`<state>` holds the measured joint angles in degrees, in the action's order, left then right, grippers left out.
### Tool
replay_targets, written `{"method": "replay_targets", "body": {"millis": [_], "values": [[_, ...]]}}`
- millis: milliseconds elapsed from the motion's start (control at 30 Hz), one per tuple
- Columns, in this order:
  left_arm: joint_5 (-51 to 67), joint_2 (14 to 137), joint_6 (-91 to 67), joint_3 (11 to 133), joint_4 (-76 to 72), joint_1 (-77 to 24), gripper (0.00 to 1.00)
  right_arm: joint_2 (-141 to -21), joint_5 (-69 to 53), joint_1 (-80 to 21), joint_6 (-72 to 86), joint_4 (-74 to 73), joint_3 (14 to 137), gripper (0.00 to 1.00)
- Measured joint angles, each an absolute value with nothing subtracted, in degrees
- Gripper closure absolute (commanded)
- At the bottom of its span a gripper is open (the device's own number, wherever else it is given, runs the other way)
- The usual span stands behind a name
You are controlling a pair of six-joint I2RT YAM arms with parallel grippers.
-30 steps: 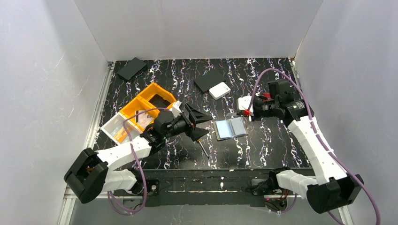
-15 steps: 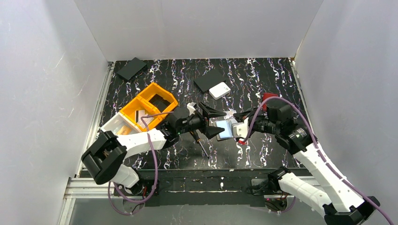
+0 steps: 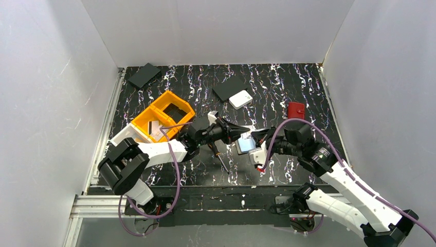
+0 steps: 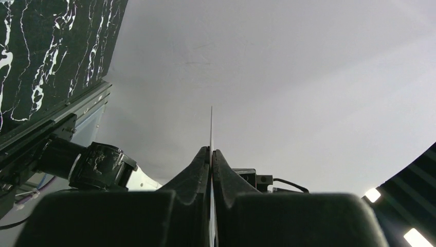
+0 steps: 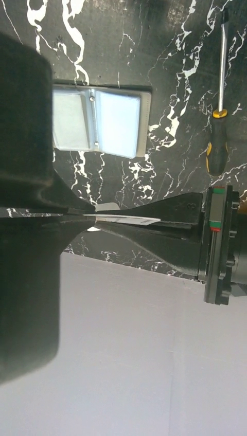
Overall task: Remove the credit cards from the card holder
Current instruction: Place the credit card in the storage box.
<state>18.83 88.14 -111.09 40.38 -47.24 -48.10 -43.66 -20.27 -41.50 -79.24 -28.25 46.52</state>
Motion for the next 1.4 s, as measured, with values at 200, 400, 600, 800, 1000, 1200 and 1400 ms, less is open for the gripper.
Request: {"method": "replay_targets", "body": {"millis": [200,400,600,800,1000,1200,1400], "values": [[19.25,89.71,-110.45,39.05,-53.1,-47.99,1.0,-43.05,-18.94,-43.53,-79.35,-29.08,45.93,0.03],[22.68,89.03,-98.19,33.54,-55.7,-41.67,1.0,-42.61,-19.57,-43.9,-73.45,-33.89,47.44,0.02],[29.69,82.37,-70.78,31.16,-47.57,-34.48,1.0,-40.99,-20.73,-43.35,-55.59,-35.42,47.59,0.02],[34.87,66.94,-39.03,36.6,-23.35,-35.75,1.0,-40.6,-23.59,-39.48,-35.81,-31.35,43.75,0.02],[38.65,59.51,-23.66,38.09,-12.38,-36.32,1.0,-46.72,-31.94,-32.8,-14.85,-26.74,43.35,0.02],[41.17,62.57,-23.51,38.09,-16.95,-39.81,1.0,-52.16,-47.55,-28.23,3.2,-16.78,43.27,0.02],[39.64,66.08,-27.35,38.24,-25.76,-44.12,1.0,-53.63,-59.4,-27.31,9.13,-9.28,43.27,0.14]]}}
